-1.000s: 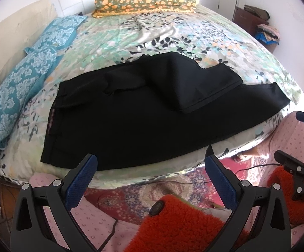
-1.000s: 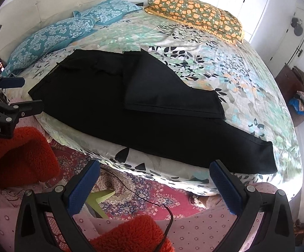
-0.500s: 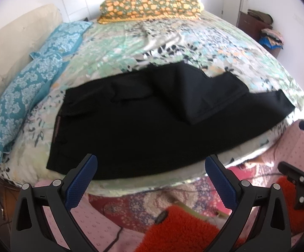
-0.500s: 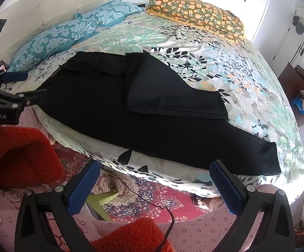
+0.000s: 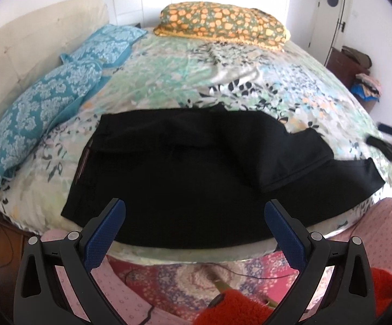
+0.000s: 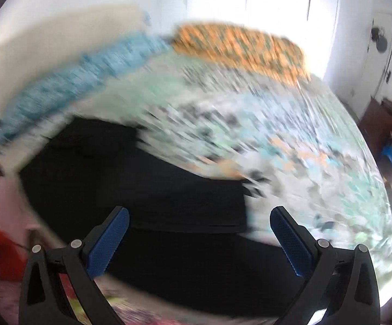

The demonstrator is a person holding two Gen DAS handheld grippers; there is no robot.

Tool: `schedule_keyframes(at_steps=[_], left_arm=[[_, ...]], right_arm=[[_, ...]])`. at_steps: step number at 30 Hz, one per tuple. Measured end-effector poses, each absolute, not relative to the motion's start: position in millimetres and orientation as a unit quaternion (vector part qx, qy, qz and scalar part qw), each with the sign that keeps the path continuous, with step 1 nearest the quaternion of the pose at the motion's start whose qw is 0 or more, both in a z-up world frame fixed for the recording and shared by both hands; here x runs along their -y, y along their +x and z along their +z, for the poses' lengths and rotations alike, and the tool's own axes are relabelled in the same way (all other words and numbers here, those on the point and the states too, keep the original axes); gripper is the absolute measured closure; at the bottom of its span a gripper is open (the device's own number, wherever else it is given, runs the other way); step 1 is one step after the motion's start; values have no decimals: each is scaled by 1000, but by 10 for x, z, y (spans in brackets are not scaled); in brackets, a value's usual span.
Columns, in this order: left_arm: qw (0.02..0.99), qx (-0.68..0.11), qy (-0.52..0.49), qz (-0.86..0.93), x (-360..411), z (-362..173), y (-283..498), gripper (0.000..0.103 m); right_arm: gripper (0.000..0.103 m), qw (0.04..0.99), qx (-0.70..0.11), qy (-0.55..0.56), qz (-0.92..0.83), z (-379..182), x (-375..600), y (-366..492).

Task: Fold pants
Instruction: 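Grasp the black trouser leg with the right gripper and lift it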

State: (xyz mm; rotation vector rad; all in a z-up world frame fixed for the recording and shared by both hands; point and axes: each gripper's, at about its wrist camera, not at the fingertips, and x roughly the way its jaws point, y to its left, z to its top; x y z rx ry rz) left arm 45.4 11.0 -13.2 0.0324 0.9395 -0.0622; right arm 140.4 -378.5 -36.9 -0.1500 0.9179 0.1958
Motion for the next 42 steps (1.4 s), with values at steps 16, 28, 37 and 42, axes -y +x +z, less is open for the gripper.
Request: schedule_keyframes(at_steps=[16, 28, 37, 42], left_arm=[[865, -499, 55, 15, -11, -371, 651, 1], [840, -534, 90, -3, 308, -612, 891, 1], [824, -554, 117, -23, 656, -770, 1086, 1], [819, -563, 113, -18, 657, -836, 1192, 1]], right_arm=[[42, 741, -653, 98, 126, -1974, 4379, 3647], [89, 833, -548, 3, 74, -1000, 4952, 3967], [49, 846, -521, 51, -100, -1226, 6111, 4046], [44, 836, -530, 107, -92, -1617, 6373, 3718]])
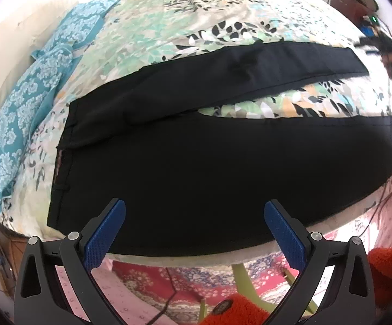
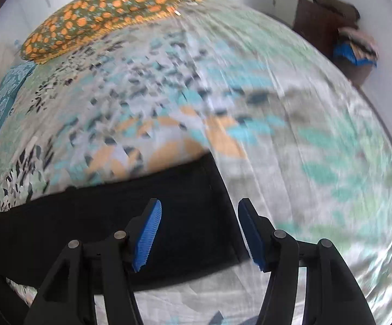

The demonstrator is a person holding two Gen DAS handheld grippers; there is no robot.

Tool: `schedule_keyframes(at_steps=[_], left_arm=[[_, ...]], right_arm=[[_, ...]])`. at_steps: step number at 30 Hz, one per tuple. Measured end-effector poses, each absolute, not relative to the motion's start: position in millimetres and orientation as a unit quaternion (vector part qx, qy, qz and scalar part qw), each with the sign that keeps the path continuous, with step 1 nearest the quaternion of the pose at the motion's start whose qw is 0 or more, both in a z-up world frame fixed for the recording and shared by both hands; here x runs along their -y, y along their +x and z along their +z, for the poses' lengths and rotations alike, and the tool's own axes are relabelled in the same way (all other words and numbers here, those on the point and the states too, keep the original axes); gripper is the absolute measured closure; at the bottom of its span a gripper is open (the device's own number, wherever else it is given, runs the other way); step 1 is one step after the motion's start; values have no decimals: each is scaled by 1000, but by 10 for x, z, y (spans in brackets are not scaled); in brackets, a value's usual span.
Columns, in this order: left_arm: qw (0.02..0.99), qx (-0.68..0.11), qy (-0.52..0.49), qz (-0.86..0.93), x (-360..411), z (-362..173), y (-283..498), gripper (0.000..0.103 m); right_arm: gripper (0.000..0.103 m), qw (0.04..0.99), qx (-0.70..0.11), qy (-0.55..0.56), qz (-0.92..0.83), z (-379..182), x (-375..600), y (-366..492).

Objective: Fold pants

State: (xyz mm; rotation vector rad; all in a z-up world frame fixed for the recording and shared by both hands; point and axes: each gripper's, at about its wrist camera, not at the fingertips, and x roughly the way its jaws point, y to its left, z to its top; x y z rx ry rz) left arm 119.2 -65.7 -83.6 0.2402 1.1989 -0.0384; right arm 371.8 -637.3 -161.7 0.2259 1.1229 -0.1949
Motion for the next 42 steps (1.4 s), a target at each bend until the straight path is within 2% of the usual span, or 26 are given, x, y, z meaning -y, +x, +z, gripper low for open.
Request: schedule_keyframes(at_steps=[4, 8, 11, 16, 18, 19, 20, 21, 22, 24, 27, 30, 32, 33, 35, 36, 37, 40, 42], left_arm=[[811, -575, 109, -18, 663, -935, 1226, 1], [820, -557, 132, -24, 721, -932, 1316, 1], [837, -531, 131, -4, 614, -892, 1597, 1], [848, -528, 30, 30, 230, -736, 1951, 1], [847, -530, 26, 34, 184, -772, 1935, 1], [841, -538, 37, 37, 193, -839, 1920, 1], [835, -546, 47, 39, 203, -900, 1910, 1], [825, -560, 61, 40, 227, -998, 1893, 1], [821, -565, 66, 41, 244, -1041, 1885, 1], [815, -574, 68, 38, 279, -1143, 1870, 1], [814, -576, 67, 39, 350, -1221, 1930, 1], [820, -567, 66, 49, 393, -1214, 1995, 1], [820, -564, 65, 63, 367, -1256, 2065, 1], [819, -565, 67, 70, 335, -1287, 2126, 1], [823, -556, 72, 87, 214, -1309, 2280, 1], [832, -539, 72, 107, 85, -1296, 2420, 1], [838, -528, 70, 122, -8, -1293, 2517, 1], [854, -485, 58, 177, -396, -1354, 2983, 1], [840, -486, 93, 221, -614, -1632, 3339, 1]], right_arm=[[44, 816, -548, 135, -122, -1867, 6612, 3483], [43, 847, -519, 85, -77, -1711, 6396, 3531], [39, 838, -541, 40, -57, -1769, 6214, 3794], [39, 824, -554, 62, -101, -1960, 6454, 4253], [39, 817, -564, 74, -95, -2056, 6530, 4396], [45, 810, -575, 80, -86, -2115, 6557, 4458], [58, 807, -579, 90, -74, -2141, 6568, 4496], [87, 809, -576, 100, -61, -2120, 6580, 4532], [90, 815, -570, 80, -58, -2038, 6551, 4576], [91, 833, -551, 35, -50, -1859, 6458, 4614], [91, 881, -470, -8, -43, -1426, 6350, 4631], [91, 887, -457, -16, -62, -1480, 6369, 4664], [90, 874, -479, -25, -73, -1727, 6340, 4684], [86, 866, -492, -27, -84, -1861, 6328, 4684], [73, 858, -500, -21, -120, -1957, 6321, 4649], [60, 859, -494, -12, -135, -1928, 6334, 4614], [51, 868, -477, 5, -140, -1864, 6332, 4513], [40, 893, -441, 48, -77, -1629, 6028, 4216], [29, 891, -448, 75, 3, -1615, 5735, 4138]])
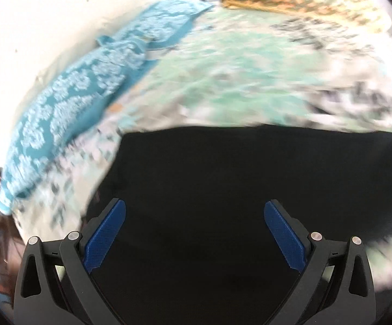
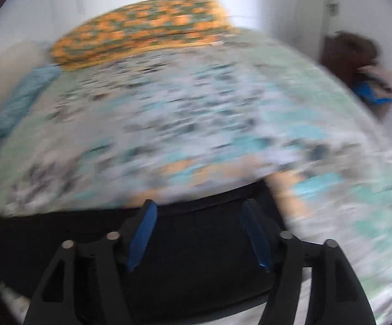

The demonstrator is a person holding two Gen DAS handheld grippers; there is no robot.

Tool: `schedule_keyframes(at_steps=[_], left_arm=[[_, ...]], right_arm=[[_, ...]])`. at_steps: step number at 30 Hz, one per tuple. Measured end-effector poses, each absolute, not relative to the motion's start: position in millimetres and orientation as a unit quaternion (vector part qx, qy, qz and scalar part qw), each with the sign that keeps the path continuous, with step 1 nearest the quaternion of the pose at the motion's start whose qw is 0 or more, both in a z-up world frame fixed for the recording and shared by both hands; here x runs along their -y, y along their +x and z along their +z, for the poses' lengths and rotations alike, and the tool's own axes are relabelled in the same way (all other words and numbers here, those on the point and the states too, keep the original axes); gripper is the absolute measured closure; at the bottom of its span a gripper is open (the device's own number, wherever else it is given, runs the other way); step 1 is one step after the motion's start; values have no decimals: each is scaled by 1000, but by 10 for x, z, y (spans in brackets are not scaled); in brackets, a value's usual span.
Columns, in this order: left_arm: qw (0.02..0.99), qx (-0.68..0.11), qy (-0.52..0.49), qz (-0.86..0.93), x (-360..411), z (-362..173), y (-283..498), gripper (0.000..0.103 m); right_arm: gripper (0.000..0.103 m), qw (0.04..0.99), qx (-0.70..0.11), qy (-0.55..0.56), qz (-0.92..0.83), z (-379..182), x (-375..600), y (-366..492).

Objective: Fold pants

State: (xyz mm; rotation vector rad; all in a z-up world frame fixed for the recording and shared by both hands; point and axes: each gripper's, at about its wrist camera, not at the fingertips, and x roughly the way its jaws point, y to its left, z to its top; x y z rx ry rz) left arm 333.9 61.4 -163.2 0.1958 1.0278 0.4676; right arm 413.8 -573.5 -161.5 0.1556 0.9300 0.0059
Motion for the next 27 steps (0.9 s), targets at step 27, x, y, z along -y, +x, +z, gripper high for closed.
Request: schedule_keyframes(at_steps=[27], left_arm=[[865, -485, 118, 47, 338, -2125, 1612, 1]], right_arm=[[30, 819, -473, 297, -134, -1994, 5573, 963]])
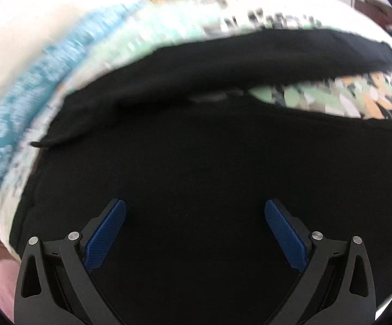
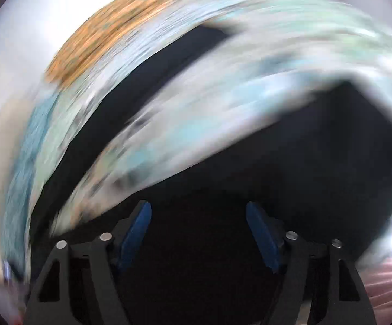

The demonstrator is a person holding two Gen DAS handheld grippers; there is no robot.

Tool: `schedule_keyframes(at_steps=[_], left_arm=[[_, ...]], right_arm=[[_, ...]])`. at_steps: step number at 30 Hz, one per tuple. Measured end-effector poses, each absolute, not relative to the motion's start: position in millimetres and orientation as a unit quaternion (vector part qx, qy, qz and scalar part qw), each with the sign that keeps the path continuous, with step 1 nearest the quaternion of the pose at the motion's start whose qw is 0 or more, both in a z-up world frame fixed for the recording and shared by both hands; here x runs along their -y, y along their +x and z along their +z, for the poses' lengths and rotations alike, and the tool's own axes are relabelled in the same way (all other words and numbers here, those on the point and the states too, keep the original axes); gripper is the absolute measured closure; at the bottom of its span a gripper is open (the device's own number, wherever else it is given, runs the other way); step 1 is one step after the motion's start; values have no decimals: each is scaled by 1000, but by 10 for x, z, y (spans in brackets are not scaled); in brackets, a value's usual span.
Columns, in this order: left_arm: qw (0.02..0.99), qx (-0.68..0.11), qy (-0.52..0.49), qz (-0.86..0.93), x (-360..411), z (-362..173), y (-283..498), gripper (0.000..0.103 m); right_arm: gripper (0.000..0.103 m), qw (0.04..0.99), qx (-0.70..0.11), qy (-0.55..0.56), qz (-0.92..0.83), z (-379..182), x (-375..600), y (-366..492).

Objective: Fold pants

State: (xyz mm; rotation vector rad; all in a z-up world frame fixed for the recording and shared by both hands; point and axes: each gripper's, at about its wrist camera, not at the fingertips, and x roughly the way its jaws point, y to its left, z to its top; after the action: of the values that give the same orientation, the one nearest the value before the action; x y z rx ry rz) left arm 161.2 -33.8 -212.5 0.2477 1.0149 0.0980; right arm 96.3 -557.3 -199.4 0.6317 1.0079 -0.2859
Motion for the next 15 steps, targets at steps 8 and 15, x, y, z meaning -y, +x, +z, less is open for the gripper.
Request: schedule_keyframes(at_steps=[8, 15], left_arm=[[857, -513, 38, 18, 48, -2118, 1678, 1], [876, -479, 14, 54, -256, -1877, 1507, 1]], right_arm=[[21, 812, -391, 310, -303, -1803, 6166, 474], [20, 895, -389, 179, -125, -1410, 4908, 1028]])
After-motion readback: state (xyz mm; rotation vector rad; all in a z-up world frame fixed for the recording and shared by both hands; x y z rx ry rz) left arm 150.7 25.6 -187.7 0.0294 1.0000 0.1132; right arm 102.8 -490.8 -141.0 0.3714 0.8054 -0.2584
